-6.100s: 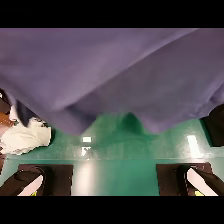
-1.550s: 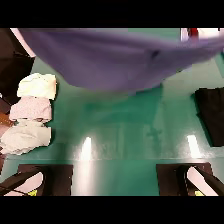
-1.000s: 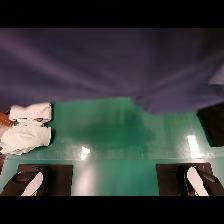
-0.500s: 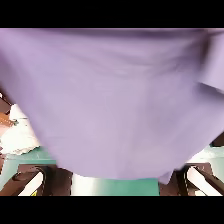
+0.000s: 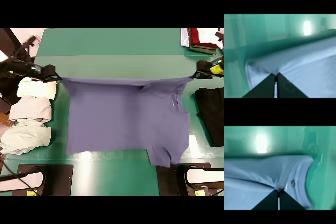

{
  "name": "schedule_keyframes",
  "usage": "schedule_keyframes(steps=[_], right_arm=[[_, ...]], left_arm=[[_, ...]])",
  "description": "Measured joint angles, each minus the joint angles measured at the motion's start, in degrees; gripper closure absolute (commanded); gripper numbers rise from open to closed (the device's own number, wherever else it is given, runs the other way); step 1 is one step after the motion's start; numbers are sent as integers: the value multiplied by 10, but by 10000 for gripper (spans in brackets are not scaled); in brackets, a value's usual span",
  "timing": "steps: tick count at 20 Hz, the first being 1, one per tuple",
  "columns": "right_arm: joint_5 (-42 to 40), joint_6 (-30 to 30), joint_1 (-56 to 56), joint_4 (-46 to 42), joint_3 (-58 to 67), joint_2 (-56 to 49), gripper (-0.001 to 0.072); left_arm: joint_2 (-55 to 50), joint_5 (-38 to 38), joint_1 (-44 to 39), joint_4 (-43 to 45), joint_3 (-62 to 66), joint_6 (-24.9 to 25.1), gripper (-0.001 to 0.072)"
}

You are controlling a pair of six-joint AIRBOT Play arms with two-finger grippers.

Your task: Fold the shirts.

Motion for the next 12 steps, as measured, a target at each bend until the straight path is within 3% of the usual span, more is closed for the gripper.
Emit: schedule_keyframes(steps=[6, 9, 12], right_arm=[[-176, -2, 7, -6, -9, -47, 700], [-186, -21, 7, -18, -11, -44, 700], [-150, -31, 9, -44, -42, -27, 699]], left_arm=[[-64, 178, 0, -84, 3, 85, 684], [-71, 172, 0, -90, 6, 115, 685], [-74, 114, -8, -45, 6, 130, 685]])
